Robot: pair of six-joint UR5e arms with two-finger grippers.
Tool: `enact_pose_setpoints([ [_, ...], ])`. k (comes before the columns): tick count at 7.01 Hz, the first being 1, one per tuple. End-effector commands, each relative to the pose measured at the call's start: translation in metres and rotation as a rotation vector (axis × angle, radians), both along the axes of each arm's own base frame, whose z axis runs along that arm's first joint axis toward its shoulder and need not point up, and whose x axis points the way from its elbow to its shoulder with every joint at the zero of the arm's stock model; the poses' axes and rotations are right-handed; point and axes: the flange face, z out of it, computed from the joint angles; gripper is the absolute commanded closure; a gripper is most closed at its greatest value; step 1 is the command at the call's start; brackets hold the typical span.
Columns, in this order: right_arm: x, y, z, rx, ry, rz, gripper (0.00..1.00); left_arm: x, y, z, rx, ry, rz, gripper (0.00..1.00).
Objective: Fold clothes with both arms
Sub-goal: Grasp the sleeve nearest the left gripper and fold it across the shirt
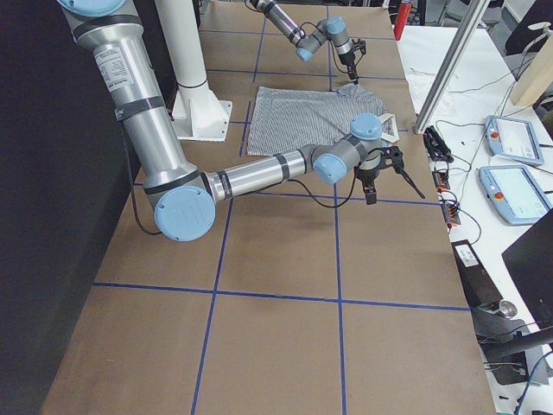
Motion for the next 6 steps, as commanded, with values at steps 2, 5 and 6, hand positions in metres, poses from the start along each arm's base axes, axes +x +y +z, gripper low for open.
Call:
enact_pose_setpoints([
  [2,0.000,0.000,0.002,-0.001,0.003,0.000,0.00,0.002,-0.002,-0.004,0.010,0.000,-0.010,1.00],
  [5,0.000,0.000,0.002,-0.003,0.003,0.001,0.00,0.005,-0.001,-0.027,0.030,0.027,-0.010,1.00],
  [6,0.000,0.000,0.001,-0.002,0.002,0.002,0.00,0.005,0.000,-0.057,0.037,0.044,-0.012,1.00],
])
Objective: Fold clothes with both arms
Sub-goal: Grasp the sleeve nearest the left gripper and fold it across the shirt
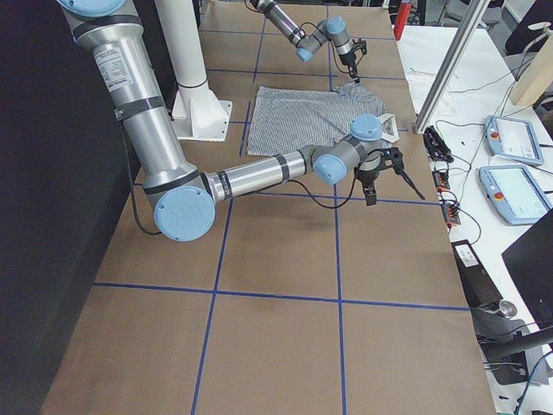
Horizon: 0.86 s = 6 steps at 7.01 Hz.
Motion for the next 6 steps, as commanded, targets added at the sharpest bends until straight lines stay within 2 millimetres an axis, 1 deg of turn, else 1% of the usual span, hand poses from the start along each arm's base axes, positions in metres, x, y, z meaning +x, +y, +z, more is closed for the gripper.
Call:
enact_pose_setpoints([
  [1,0.000,0.000,0.000,-0.001,0.000,0.001,0.00,0.005,0.001,-0.060,-0.016,-0.002,0.000,1.00],
  [2,0.000,0.000,0.000,-0.001,0.000,0.001,0.00,0.022,0.006,-0.096,-0.089,0.014,-0.021,1.00],
  [3,0.000,0.000,0.000,-0.003,0.000,0.004,0.00,0.073,0.026,-0.140,-0.150,0.021,-0.013,1.00],
  [4,0.000,0.000,0.000,-0.003,0.000,0.004,0.00,0.108,0.038,-0.177,-0.172,0.008,-0.039,1.00],
  [5,0.000,0.000,0.002,-0.005,0.002,0.005,0.00,0.133,0.036,-0.195,-0.197,0.013,-0.042,1.00],
  [6,0.000,0.000,0.003,-0.006,0.003,0.005,0.00,0.150,0.031,-0.197,-0.218,-0.004,-0.041,1.00],
])
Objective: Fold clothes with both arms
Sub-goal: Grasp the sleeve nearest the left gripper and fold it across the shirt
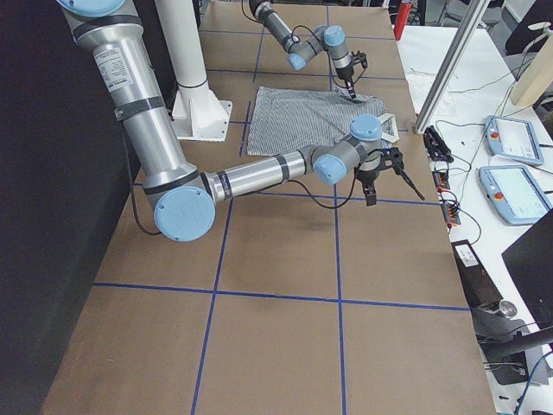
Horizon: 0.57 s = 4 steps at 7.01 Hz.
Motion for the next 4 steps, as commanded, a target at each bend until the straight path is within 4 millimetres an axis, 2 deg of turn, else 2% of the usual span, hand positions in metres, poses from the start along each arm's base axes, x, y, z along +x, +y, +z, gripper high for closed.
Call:
enact_pose_setpoints([
  [1,0.000,-0.001,0.000,0.000,0.003,0.002,0.00,0.027,-0.002,-0.010,-0.026,-0.023,-0.005,1.00],
  [2,-0.001,-0.001,0.000,-0.003,0.002,0.004,0.00,0.023,-0.003,-0.001,0.051,-0.085,0.052,0.12],
  [3,-0.001,-0.001,-0.006,0.005,-0.004,0.004,0.00,0.016,-0.001,-0.003,0.131,-0.119,0.120,0.00],
  [4,-0.003,0.001,-0.019,0.011,-0.022,0.015,0.00,0.007,0.006,-0.021,0.154,-0.092,0.131,0.00],
])
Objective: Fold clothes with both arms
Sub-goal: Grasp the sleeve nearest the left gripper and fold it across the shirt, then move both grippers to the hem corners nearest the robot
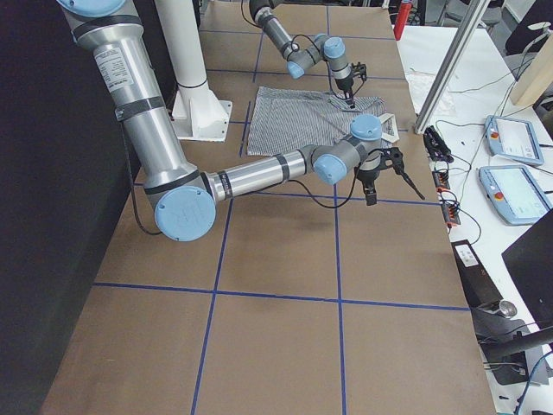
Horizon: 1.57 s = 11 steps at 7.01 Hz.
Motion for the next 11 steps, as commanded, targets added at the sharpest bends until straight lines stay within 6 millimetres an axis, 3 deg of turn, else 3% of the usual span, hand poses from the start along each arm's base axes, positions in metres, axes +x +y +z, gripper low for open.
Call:
enact_pose_setpoints([
  [1,-0.019,0.012,-0.025,-0.005,-0.044,0.001,0.00,-0.022,0.022,-0.017,0.054,0.007,0.108,0.00],
  [2,-0.045,0.030,-0.047,-0.039,-0.085,0.019,0.00,-0.051,0.046,-0.010,0.087,0.027,0.125,0.00],
  [3,-0.082,0.058,-0.081,-0.092,-0.146,0.051,0.00,-0.080,0.075,0.001,0.095,0.071,0.157,0.00],
  [5,-0.172,0.170,-0.140,-0.157,-0.227,0.129,0.00,-0.124,0.131,0.010,0.115,0.150,0.210,0.00],
  [6,-0.218,0.242,-0.152,-0.189,-0.253,0.175,0.00,-0.115,0.169,0.012,0.115,0.167,0.264,0.00],
  [7,-0.244,0.315,-0.157,-0.216,-0.257,0.201,0.00,-0.121,0.198,0.033,0.041,0.189,0.239,0.00],
  [8,-0.264,0.369,-0.161,-0.254,-0.245,0.219,0.02,-0.118,0.244,0.042,0.000,0.212,0.267,0.00],
  [9,-0.286,0.409,-0.160,-0.264,-0.248,0.245,0.07,-0.118,0.281,0.055,-0.056,0.223,0.246,0.00],
  [10,-0.297,0.430,-0.153,-0.295,-0.228,0.275,0.12,-0.116,0.324,0.064,-0.118,0.238,0.252,0.00],
  [11,-0.300,0.434,-0.149,-0.289,-0.200,0.282,0.12,-0.110,0.357,0.080,-0.188,0.233,0.222,0.14],
])
